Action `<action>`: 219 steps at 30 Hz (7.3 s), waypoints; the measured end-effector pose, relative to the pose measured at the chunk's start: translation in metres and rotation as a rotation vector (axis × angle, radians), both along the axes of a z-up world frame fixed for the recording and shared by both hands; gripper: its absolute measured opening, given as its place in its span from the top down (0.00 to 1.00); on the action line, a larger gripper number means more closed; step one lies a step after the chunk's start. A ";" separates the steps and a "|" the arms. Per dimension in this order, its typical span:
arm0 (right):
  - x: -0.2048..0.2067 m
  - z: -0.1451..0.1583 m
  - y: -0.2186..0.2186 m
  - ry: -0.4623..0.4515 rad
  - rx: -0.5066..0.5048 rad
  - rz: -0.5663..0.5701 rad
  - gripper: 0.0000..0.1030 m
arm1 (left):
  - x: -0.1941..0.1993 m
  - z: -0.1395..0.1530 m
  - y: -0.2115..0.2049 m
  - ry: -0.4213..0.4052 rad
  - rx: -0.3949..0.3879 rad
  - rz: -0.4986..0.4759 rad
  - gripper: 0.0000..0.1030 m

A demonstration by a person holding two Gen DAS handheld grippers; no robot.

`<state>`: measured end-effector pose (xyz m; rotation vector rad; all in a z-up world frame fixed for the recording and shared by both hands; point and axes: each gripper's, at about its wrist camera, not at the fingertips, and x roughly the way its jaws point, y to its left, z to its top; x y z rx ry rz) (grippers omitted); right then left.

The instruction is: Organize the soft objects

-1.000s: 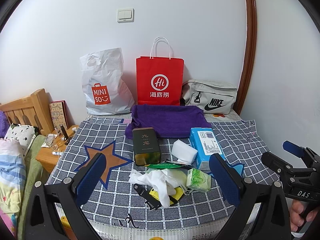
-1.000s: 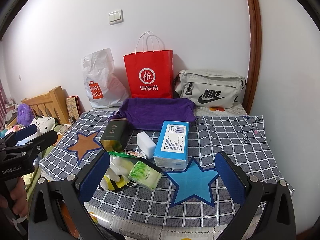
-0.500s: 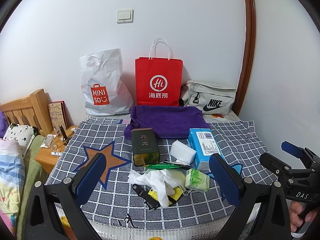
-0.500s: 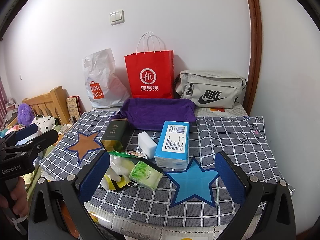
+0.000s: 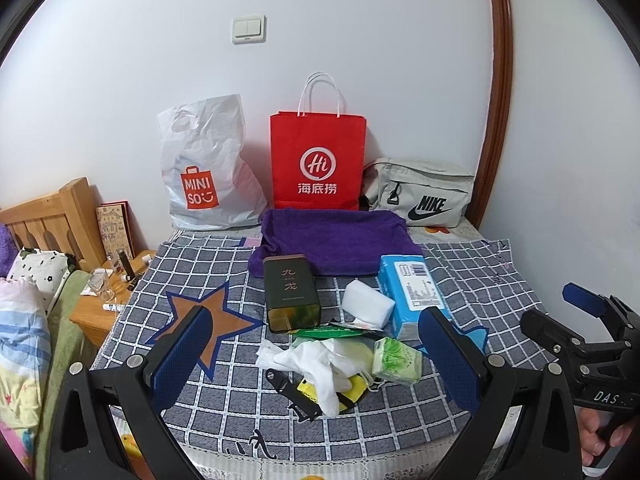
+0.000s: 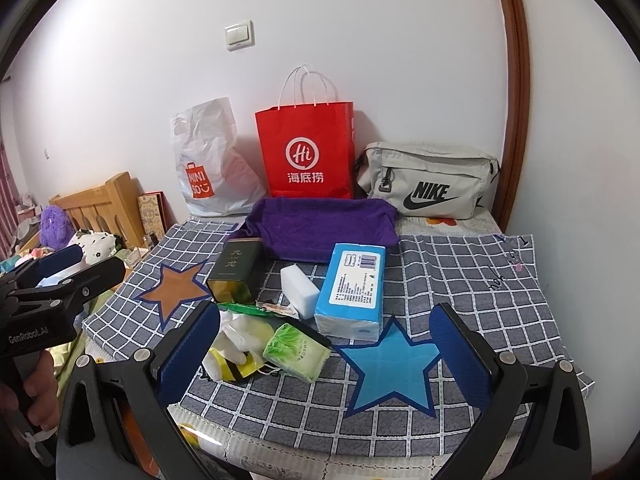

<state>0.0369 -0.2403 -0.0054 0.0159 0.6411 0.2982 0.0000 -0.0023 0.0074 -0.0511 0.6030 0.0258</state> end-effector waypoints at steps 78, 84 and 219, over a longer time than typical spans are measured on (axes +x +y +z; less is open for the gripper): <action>0.087 -0.153 0.010 0.162 0.024 0.295 0.25 | 0.087 -0.198 0.060 0.504 0.095 0.076 0.51; 0.082 -0.151 0.008 0.157 0.037 0.302 0.25 | 0.077 -0.194 0.062 0.540 0.047 0.092 0.41; 0.337 -0.094 0.019 0.171 -0.024 0.141 0.27 | 0.298 -0.114 0.077 0.341 -0.123 -0.036 0.80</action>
